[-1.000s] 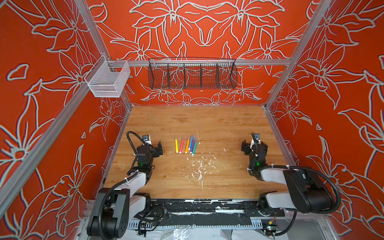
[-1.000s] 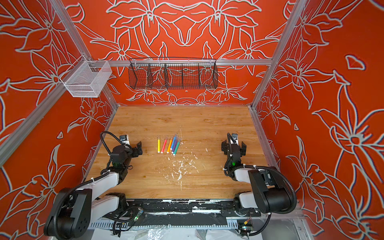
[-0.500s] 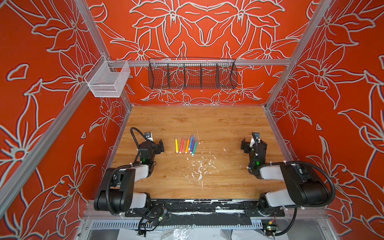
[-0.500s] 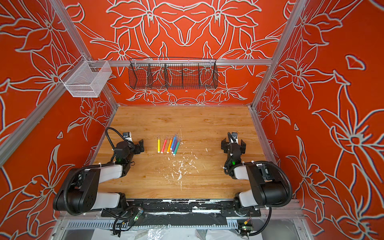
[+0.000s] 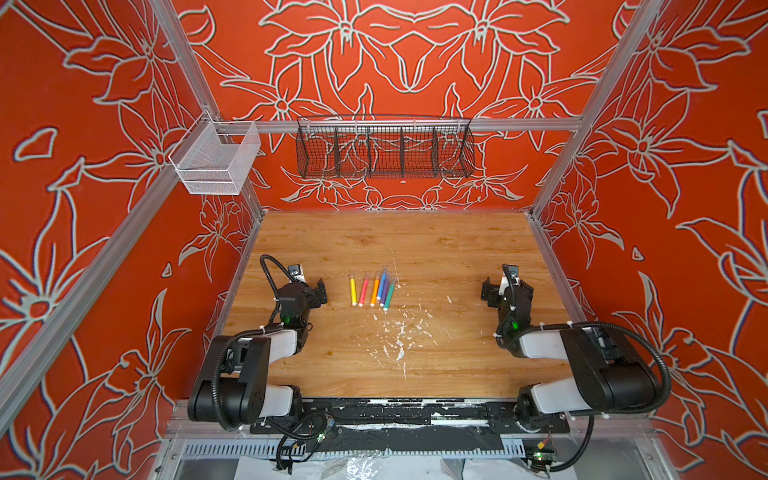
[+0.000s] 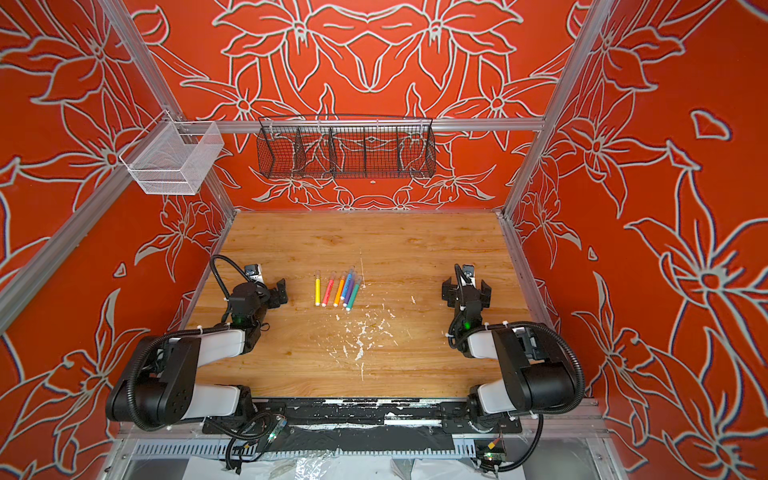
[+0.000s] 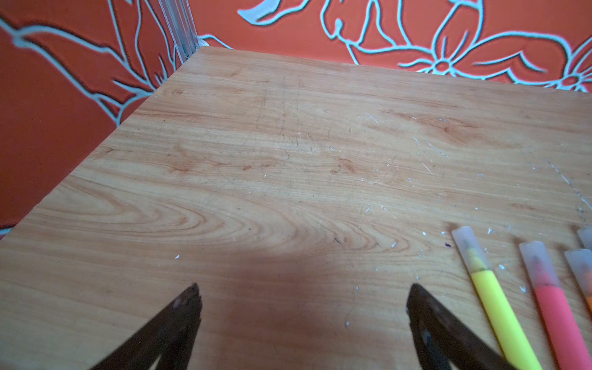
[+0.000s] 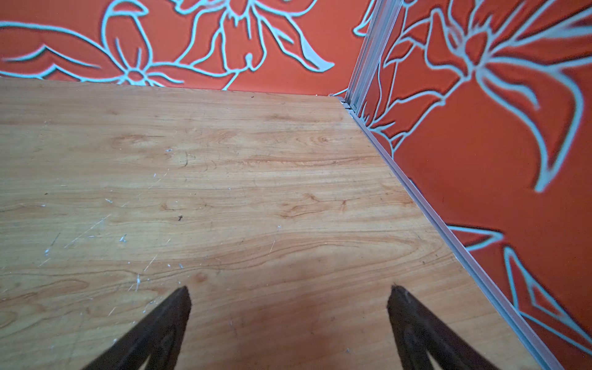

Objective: Insert the pens into the pen caps

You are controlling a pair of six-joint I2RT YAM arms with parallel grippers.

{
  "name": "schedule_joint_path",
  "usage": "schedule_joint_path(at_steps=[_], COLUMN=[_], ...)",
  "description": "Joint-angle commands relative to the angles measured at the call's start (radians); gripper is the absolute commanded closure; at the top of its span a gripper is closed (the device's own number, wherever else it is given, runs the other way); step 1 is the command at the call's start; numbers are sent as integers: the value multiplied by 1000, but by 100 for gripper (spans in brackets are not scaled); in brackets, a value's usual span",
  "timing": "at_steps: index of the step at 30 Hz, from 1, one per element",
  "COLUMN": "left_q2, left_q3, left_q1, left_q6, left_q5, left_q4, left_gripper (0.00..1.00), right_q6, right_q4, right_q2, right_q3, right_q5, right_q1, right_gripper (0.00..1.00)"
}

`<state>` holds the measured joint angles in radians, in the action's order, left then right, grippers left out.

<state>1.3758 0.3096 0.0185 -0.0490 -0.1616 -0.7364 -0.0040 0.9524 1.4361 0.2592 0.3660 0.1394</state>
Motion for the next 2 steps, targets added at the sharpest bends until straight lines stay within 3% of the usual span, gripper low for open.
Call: schedule_joint_path(at_steps=[1,2], left_q2=[7,5], left_q3=[4,1], left_q1=[-4,-5], left_q6=[-3,-3], left_q5=[-9,-9], left_q4=[-1,-4], left_gripper=[3,3], right_q6=[-12,-13], right_q4=[-4,3], right_q2=[6,4], right_q3=[12,9], right_q5=[-3,-4], right_q1=[-6,-5], right_gripper=[2,3])
